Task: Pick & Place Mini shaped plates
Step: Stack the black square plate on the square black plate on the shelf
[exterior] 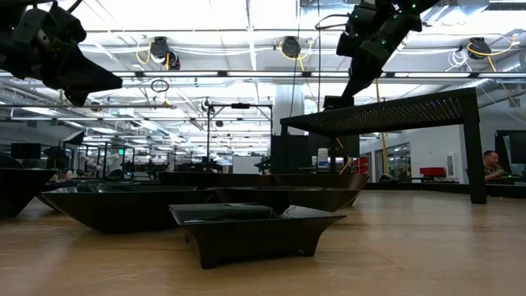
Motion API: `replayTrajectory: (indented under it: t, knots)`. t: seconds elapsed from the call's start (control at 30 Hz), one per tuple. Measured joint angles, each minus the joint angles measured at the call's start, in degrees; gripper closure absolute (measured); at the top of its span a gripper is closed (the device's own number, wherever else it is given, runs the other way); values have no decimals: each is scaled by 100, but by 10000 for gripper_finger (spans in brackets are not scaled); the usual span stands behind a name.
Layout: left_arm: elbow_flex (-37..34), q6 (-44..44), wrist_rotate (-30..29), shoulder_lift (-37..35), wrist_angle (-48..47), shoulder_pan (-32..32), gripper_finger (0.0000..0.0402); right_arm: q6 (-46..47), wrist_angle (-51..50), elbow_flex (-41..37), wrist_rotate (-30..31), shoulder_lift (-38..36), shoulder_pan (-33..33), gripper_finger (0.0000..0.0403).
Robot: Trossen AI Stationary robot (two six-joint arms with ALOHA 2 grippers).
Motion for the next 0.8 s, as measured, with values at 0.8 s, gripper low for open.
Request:
replayTrajectory:
  t: [0.8]
  knots:
    - [0, 0, 0, 0, -1, -1, 366, 66, 306, -1, -15, -1, 92, 291]
